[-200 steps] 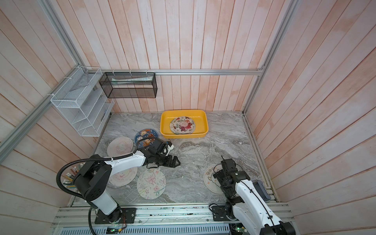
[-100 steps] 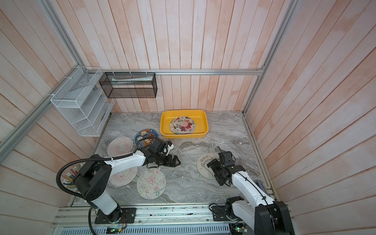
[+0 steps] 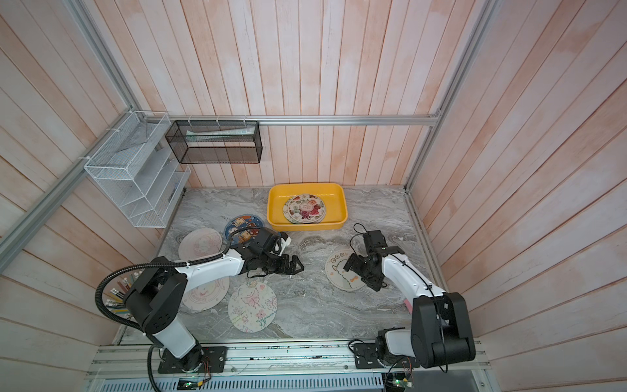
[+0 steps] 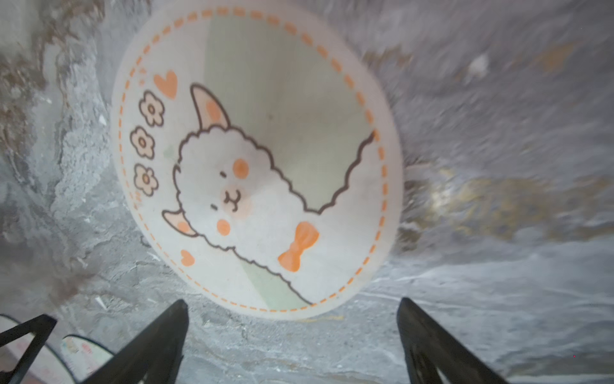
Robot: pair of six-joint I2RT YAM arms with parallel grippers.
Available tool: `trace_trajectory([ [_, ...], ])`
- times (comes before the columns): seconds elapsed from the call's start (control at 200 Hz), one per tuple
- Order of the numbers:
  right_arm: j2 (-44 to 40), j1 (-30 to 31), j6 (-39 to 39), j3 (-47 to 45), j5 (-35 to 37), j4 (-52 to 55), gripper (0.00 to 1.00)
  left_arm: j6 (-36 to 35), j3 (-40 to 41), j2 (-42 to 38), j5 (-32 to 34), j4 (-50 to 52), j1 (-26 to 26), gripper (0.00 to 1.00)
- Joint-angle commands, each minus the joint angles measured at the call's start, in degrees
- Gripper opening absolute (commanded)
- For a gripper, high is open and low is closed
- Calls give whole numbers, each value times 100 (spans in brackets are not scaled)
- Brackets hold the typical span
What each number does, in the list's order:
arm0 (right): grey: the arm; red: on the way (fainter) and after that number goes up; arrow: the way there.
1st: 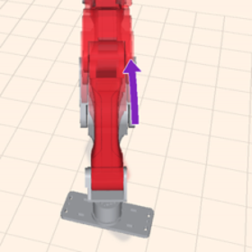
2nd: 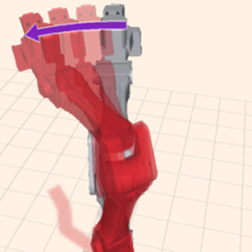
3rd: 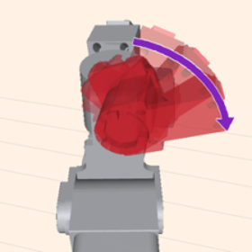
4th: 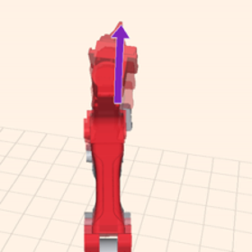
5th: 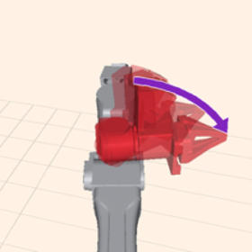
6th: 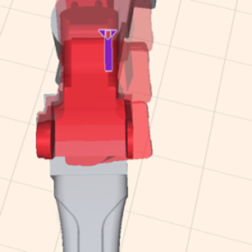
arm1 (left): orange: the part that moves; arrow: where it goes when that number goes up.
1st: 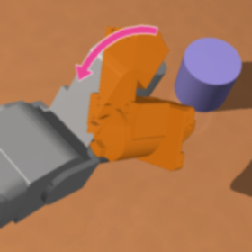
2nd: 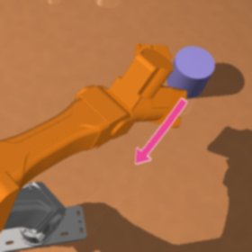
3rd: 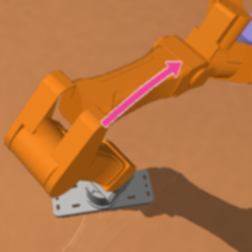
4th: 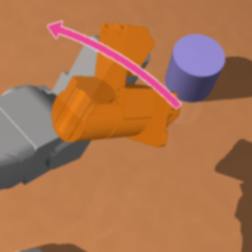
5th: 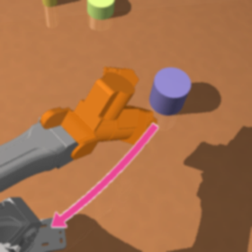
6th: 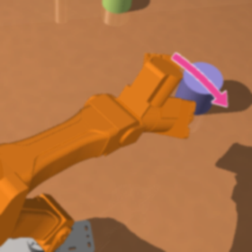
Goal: Put the coasters into the storage box
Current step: Move the coaster to the center of the board.
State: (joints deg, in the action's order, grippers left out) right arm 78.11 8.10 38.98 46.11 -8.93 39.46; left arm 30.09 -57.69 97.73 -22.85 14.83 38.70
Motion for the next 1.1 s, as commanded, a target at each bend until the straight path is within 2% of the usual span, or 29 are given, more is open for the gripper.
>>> trace_trajectory([
  [0.0,337,-207,-782,299,451,190,98,96,-165,89,-106,-173,24,100],
  [0.195,1092,-403,-1283,575,493,-654,98,169,-155,21,-69,-195,24,100],
  [0.495,1548,-415,-1672,371,-651,-1394,97,244,-44,-79,-6,-241,30,100],
  [0.94,1707,1058,-1324,300,-1598,-1686,96,226,-207,133,150,-92,32,100],
  [1.095,1411,1062,-1289,379,-1336,-1471,96,8,-563,428,464,299,175,100],
])
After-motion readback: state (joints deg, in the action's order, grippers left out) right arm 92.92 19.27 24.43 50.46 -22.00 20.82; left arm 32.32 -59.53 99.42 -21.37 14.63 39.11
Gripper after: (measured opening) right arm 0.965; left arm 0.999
